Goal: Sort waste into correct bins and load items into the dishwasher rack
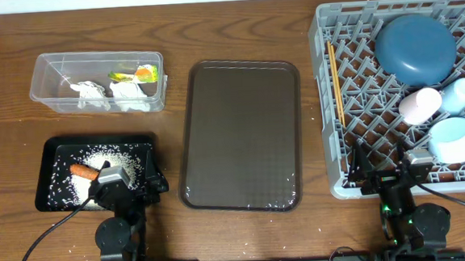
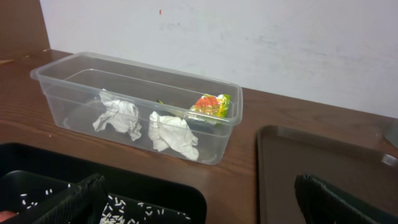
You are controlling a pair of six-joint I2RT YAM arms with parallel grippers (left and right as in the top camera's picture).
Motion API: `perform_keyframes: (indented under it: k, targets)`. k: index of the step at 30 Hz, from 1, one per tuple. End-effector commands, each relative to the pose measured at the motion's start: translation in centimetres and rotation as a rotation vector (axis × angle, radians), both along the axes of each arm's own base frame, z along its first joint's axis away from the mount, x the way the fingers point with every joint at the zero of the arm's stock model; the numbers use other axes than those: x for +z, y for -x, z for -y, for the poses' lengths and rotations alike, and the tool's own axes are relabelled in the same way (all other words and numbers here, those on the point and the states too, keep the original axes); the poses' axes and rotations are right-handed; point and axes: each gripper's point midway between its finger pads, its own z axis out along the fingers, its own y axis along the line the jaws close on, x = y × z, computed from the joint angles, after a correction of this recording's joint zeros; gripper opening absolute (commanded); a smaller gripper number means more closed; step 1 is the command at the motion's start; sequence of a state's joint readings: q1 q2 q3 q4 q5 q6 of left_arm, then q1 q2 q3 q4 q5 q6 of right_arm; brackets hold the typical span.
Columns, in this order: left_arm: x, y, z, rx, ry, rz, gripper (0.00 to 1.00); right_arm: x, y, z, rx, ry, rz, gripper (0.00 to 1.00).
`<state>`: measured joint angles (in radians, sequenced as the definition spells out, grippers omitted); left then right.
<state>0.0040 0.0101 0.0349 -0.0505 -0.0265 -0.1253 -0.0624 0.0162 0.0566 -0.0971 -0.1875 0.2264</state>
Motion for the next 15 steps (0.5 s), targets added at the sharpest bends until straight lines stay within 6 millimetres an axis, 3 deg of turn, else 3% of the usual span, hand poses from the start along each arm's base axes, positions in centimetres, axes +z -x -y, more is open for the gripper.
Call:
perform_keyframes:
  k: [1, 15]
  targets:
    - [-1.8, 0.0, -0.3, 0.013, -0.018, -0.045, 0.98, 0.0, 0.0, -0.2, 0.013, 0.070, 0.023, 0.99]
    - [-1.8, 0.0, -0.3, 0.013, -0.018, -0.045, 0.98, -1.5, -0.3, 0.2, -0.015, 0.212, 0.016, 0.99]
